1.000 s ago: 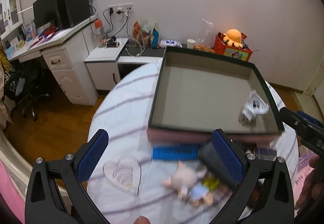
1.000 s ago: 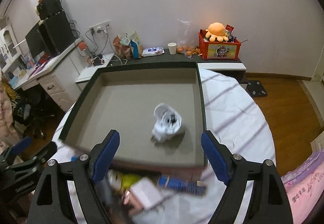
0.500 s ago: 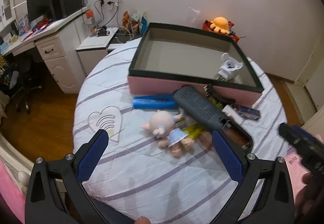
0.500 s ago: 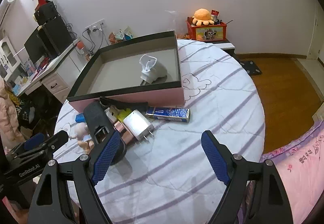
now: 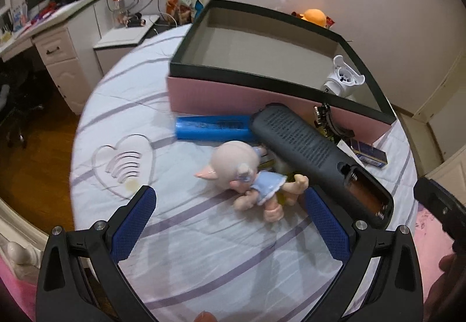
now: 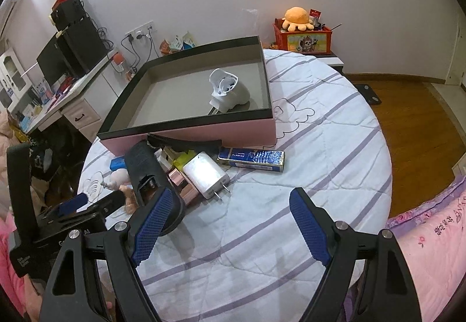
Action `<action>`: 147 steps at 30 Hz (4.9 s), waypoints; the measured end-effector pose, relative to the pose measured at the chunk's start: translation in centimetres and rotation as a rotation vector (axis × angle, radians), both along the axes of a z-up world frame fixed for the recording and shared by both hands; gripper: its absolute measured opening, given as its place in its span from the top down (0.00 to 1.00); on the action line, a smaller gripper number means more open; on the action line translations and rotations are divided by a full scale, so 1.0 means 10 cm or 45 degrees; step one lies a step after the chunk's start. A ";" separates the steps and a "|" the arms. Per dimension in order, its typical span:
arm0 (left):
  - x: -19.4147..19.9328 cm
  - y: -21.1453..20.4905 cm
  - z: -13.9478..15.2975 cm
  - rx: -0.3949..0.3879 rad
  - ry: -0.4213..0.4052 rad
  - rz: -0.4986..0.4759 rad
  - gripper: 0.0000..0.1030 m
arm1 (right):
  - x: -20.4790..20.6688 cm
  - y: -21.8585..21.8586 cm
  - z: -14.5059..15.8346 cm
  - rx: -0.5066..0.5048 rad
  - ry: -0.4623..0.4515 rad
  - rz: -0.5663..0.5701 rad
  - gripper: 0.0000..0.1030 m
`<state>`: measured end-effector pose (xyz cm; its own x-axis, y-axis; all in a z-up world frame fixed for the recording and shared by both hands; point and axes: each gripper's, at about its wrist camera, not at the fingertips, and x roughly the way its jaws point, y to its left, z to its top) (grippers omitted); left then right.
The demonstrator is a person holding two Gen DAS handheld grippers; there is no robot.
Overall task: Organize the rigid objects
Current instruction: 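Withdraw the right gripper while moving the left gripper toward the doll, then grasp the small doll in the blue dress with the left gripper, then carry the doll with the left gripper and release it inside the pink box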
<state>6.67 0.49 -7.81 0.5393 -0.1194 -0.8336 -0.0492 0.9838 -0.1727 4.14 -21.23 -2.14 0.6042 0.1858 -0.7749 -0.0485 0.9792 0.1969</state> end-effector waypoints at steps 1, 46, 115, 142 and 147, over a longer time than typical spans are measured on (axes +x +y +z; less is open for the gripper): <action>0.03 -0.01 -0.03 -0.006 0.010 0.005 0.00 | 0.01 0.00 -0.01 -0.003 0.002 0.001 0.18; 0.17 0.46 -0.26 0.092 0.007 0.039 0.17 | 0.20 0.09 -0.08 -0.011 0.051 0.022 0.18; 1.24 -0.05 0.65 0.083 -0.224 -0.172 0.58 | 0.54 -0.05 0.27 0.041 -0.078 -0.029 0.18; 1.19 -0.09 0.62 0.119 -0.276 -0.139 0.00 | 0.63 -0.23 0.25 0.035 -0.071 -0.089 0.18; 0.78 0.10 0.85 0.138 -0.346 -0.080 0.00 | 0.41 -0.27 0.35 0.038 -0.101 -0.112 0.18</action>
